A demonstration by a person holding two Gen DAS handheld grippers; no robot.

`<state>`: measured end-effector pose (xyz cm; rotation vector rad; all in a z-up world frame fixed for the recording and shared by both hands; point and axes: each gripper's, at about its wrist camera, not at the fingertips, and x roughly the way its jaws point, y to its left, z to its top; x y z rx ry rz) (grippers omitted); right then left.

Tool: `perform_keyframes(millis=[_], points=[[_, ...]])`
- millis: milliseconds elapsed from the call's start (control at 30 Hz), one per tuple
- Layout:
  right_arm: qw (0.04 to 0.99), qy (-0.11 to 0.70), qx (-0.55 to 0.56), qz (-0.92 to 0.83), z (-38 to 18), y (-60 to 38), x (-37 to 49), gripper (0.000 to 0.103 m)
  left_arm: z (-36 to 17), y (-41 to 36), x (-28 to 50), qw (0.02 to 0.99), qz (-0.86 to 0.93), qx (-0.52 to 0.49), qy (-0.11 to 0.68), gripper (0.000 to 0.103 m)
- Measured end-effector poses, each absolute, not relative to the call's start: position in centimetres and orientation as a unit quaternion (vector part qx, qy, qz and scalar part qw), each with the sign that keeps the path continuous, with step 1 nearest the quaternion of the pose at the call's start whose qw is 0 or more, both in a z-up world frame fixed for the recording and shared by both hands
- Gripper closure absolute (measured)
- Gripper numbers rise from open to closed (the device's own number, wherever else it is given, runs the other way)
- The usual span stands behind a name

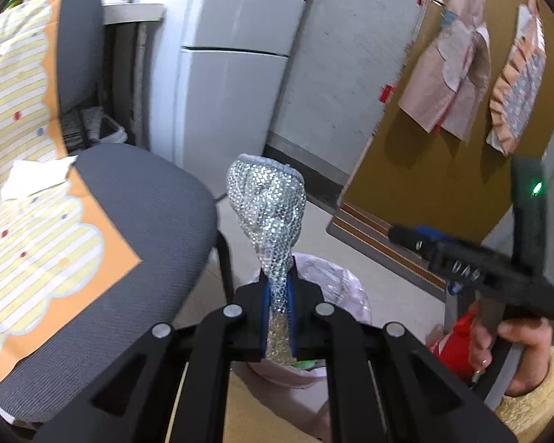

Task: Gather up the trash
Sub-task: 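Carry the packet and foil to the pink bin and open the right gripper, then open the left gripper to drop the silver foil into the bin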

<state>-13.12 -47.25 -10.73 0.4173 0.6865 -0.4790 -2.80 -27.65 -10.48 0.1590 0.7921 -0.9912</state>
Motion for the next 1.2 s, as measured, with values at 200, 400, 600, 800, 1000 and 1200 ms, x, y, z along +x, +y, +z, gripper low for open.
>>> perform_keyframes(millis=[200,400,600,800,1000,1200], points=[[0.899,0.311,0.172,-0.254,-9.6,-48.4,-15.0,0.041,-10.7,-32.4,-3.9,0.787,-0.488,0.105,0.363,0.097],[0.889,0.306,0.193,-0.279,-10.0,-50.6,-16.6,0.041,-12.4,-37.3,-4.2,0.769,-0.501,0.131,0.374,0.091],[0.879,0.311,0.214,-0.290,-11.1,-51.9,-17.1,0.041,-14.1,-39.9,-3.7,0.762,-0.499,0.148,0.386,0.070],[0.878,0.314,0.215,-0.291,-11.2,-51.7,-17.1,0.041,-14.8,-40.1,-3.1,0.758,-0.496,0.145,0.398,0.058],[0.882,0.305,0.212,-0.291,-10.4,-50.9,-16.9,0.041,-14.4,-38.5,-3.2,0.763,-0.493,0.141,0.393,0.054],[0.889,0.306,0.204,-0.274,-9.6,-49.2,-15.8,0.041,-13.2,-34.4,-2.4,0.789,-0.462,0.125,0.385,0.054]])
